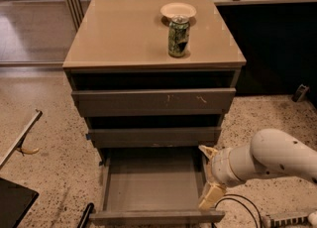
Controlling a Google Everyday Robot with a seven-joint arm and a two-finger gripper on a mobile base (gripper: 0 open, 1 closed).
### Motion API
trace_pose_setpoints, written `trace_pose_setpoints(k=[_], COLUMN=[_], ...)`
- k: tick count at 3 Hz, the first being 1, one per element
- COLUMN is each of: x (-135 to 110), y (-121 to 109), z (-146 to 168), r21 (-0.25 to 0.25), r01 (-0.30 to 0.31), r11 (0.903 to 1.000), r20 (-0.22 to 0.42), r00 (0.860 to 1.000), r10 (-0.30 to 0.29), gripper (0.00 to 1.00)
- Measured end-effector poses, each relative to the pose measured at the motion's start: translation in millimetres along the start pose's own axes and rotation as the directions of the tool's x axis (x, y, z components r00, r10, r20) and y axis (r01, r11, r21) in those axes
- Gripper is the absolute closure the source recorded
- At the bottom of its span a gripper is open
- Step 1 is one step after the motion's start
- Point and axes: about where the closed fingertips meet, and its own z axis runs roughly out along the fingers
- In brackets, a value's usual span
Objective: Close bottom drawer
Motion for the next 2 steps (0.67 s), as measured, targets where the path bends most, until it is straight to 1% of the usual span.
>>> trace_pose_setpoints(k=[1, 2], x=[25.8, 71.1], y=[-17.1, -23.1], z=[19.3, 63.7], r21=[-0.008, -0.049], r01=[0.011, -0.011], r11=[0.9999, 0.9988], r20=[0.035, 0.082], r00=[0.999, 0.997], r10=[-0.011, 0.014], gripper=[0.00, 0.00])
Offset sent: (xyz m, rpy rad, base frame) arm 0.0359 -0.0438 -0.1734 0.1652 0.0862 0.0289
